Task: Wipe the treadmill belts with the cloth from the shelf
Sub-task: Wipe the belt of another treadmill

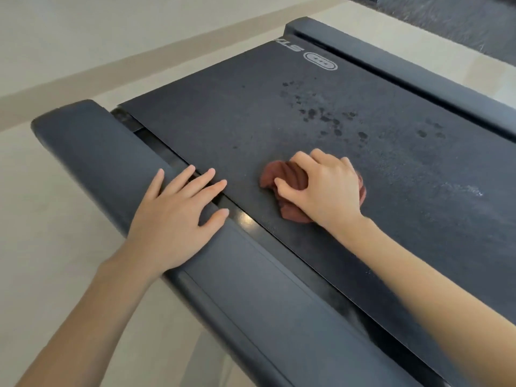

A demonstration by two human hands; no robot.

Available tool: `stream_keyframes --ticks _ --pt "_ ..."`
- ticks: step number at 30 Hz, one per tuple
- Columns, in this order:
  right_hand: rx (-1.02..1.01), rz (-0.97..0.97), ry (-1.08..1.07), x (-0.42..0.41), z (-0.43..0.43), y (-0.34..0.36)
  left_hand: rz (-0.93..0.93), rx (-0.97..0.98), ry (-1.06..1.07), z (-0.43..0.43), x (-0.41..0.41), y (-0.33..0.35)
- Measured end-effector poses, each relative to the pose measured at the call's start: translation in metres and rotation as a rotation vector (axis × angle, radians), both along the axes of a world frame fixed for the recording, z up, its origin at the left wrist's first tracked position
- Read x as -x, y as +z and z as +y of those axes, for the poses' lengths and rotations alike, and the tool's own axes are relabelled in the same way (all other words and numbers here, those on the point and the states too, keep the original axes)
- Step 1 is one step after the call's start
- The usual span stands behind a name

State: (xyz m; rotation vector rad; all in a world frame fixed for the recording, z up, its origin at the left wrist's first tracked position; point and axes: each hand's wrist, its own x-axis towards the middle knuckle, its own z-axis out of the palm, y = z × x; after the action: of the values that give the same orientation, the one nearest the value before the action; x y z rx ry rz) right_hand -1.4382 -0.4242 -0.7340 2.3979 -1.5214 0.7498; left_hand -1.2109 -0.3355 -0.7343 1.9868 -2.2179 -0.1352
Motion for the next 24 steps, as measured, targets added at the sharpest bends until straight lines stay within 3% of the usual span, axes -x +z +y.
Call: stream_keyframes --ticks 5,9,16,24 --pt "-0.060 0.001 0.091 0.051 0.118 0.005 -0.011 0.031 0.038 0.006 -0.019 -0.002" --pt "-0.087 0.043 0.038 0.080 0.144 0.007 0.003 0.042 0.051 0.006 -0.018 -0.002" --pt "-0.070 0.058 0.092 0.054 0.102 0.007 -0.008 0.049 0.054 0.006 -0.018 -0.003" --pt "-0.080 0.032 -0.005 -0.040 -0.043 0.002 -0.025 0.035 0.051 0.007 -0.018 -0.002"
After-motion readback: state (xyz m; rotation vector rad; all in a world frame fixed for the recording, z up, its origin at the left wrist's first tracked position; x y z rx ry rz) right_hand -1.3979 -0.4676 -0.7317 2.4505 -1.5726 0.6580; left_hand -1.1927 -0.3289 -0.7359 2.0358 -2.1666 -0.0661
